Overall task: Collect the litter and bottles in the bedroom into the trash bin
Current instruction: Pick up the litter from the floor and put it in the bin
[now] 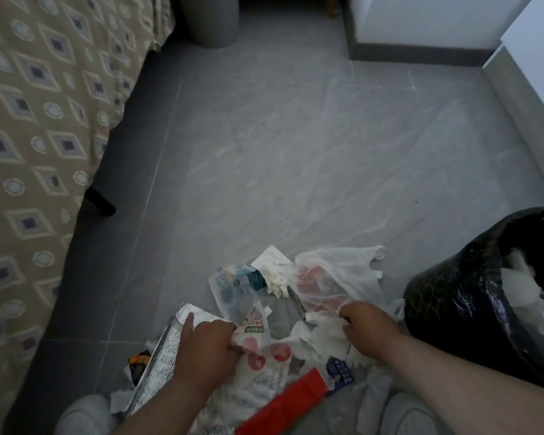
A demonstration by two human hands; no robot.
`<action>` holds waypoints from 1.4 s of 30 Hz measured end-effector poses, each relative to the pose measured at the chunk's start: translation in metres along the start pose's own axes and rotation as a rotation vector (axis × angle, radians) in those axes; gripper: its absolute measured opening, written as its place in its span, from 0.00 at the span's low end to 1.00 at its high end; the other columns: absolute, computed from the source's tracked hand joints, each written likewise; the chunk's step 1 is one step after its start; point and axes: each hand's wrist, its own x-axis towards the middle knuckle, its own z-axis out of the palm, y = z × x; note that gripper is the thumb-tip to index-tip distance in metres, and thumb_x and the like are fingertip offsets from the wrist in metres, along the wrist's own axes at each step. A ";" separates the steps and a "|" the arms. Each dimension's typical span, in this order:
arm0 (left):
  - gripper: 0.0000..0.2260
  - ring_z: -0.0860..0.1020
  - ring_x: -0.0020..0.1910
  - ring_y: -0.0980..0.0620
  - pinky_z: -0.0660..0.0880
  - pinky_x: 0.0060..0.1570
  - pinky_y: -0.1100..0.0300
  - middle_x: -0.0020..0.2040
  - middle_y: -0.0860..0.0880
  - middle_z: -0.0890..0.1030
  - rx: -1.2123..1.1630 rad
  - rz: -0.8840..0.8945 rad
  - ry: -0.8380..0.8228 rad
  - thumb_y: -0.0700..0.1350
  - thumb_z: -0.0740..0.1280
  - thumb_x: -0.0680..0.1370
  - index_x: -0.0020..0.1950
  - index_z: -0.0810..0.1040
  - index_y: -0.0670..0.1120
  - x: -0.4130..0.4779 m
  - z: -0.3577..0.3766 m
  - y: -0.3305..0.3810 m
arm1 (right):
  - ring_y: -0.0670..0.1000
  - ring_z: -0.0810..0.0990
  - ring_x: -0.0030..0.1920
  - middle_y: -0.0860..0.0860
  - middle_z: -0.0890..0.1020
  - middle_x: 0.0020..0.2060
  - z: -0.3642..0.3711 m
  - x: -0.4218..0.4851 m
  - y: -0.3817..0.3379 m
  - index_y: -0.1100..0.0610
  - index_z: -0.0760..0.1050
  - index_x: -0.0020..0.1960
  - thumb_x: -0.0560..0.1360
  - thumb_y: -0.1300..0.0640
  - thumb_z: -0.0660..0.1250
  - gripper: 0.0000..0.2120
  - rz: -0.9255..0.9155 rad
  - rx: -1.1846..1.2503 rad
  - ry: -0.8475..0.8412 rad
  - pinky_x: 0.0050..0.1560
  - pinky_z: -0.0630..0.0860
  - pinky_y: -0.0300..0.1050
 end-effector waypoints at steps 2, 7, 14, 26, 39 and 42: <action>0.19 0.80 0.45 0.53 0.71 0.52 0.56 0.45 0.53 0.83 -0.085 0.018 0.009 0.65 0.60 0.72 0.48 0.80 0.53 0.002 -0.020 0.004 | 0.47 0.76 0.45 0.41 0.76 0.37 -0.018 -0.004 -0.007 0.54 0.80 0.45 0.74 0.59 0.63 0.07 -0.010 0.120 0.001 0.37 0.67 0.36; 0.18 0.78 0.36 0.56 0.71 0.34 0.59 0.38 0.53 0.81 -0.290 0.015 -0.063 0.65 0.63 0.69 0.43 0.80 0.52 0.000 -0.078 0.012 | 0.50 0.77 0.40 0.48 0.77 0.33 -0.066 -0.008 -0.025 0.52 0.73 0.32 0.71 0.59 0.66 0.10 0.001 0.208 0.062 0.36 0.69 0.41; 0.09 0.77 0.25 0.60 0.75 0.32 0.59 0.27 0.53 0.81 -0.539 -0.009 0.095 0.52 0.75 0.68 0.34 0.80 0.49 -0.004 -0.163 0.049 | 0.50 0.75 0.36 0.51 0.78 0.33 -0.156 -0.046 -0.049 0.59 0.78 0.38 0.70 0.61 0.69 0.03 -0.119 0.333 0.321 0.31 0.65 0.38; 0.11 0.71 0.21 0.57 0.68 0.27 0.61 0.27 0.47 0.81 -0.722 0.212 0.285 0.50 0.72 0.69 0.32 0.80 0.44 0.008 -0.224 0.290 | 0.52 0.79 0.37 0.58 0.84 0.40 -0.287 -0.187 0.095 0.59 0.81 0.44 0.71 0.63 0.69 0.03 -0.018 0.685 0.818 0.41 0.74 0.45; 0.21 0.74 0.59 0.45 0.70 0.55 0.51 0.61 0.47 0.76 0.058 0.350 0.196 0.55 0.60 0.75 0.64 0.69 0.46 0.003 -0.094 0.433 | 0.49 0.76 0.33 0.51 0.79 0.33 -0.255 -0.208 0.183 0.58 0.78 0.39 0.70 0.63 0.68 0.02 0.107 0.930 0.862 0.40 0.75 0.47; 0.39 0.67 0.69 0.44 0.65 0.65 0.49 0.71 0.42 0.67 0.170 0.309 0.076 0.60 0.60 0.74 0.76 0.48 0.40 0.005 -0.079 0.428 | 0.48 0.77 0.33 0.56 0.82 0.37 -0.248 -0.202 0.180 0.57 0.79 0.42 0.72 0.63 0.68 0.03 0.090 0.946 0.750 0.40 0.76 0.46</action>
